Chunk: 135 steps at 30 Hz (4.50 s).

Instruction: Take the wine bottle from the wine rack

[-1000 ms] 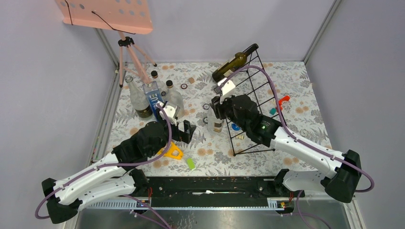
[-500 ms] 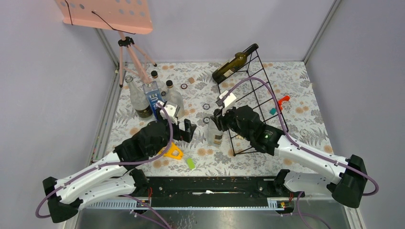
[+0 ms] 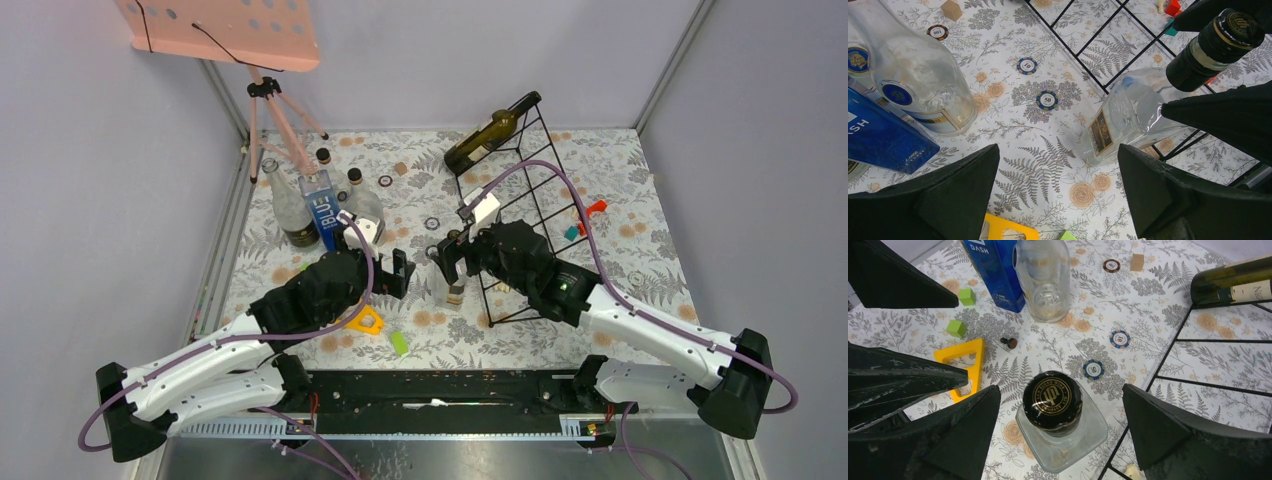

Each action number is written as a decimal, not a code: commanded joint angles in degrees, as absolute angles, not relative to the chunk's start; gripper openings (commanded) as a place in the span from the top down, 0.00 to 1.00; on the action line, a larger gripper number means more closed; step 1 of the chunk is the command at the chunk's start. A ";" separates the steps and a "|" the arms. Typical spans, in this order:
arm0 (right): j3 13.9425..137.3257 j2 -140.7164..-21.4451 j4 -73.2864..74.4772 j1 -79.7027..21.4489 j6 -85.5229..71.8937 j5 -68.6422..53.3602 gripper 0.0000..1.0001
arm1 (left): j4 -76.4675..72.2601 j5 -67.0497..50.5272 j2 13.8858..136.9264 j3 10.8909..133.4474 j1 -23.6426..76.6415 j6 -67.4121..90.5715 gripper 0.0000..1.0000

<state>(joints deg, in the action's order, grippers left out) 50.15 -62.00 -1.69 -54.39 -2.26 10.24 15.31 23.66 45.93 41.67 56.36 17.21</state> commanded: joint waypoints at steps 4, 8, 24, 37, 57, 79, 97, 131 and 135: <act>54.14 -59.27 6.32 -54.76 -4.85 12.72 0.00 | 11.07 25.29 45.44 42.58 56.55 17.93 0.01; 54.59 -57.77 7.83 -54.67 -5.49 13.17 0.00 | 11.18 25.15 45.58 42.51 56.54 17.47 0.01; 67.30 -57.06 21.08 -49.18 -11.78 4.10 0.00 | 9.63 23.08 46.37 45.00 55.94 14.88 0.01; 72.32 -53.91 27.63 -38.63 -21.09 -5.57 0.00 | 0.26 9.96 50.67 45.73 48.60 10.63 0.01; 68.88 -51.63 33.02 -37.47 -19.53 9.42 0.01 | -13.99 0.66 52.78 40.95 52.46 11.67 0.01; 64.73 -48.73 33.31 -37.35 -19.81 6.68 0.00 | -14.08 23.74 72.97 51.92 60.72 12.99 0.35; 63.75 -49.53 33.16 -37.35 -18.68 6.22 0.00 | -6.44 30.14 68.55 51.81 55.69 9.29 1.00; 64.58 -51.73 32.81 -37.35 -19.24 6.85 0.00 | -4.17 26.03 64.73 51.90 39.46 9.11 0.01; 66.35 -52.51 33.25 -37.34 -19.37 8.16 0.00 | -1.48 24.22 61.20 51.75 39.55 11.16 0.01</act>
<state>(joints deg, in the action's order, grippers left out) 62.70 -51.96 34.04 -37.74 -19.73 5.61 -3.05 26.22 65.80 48.88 39.72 8.54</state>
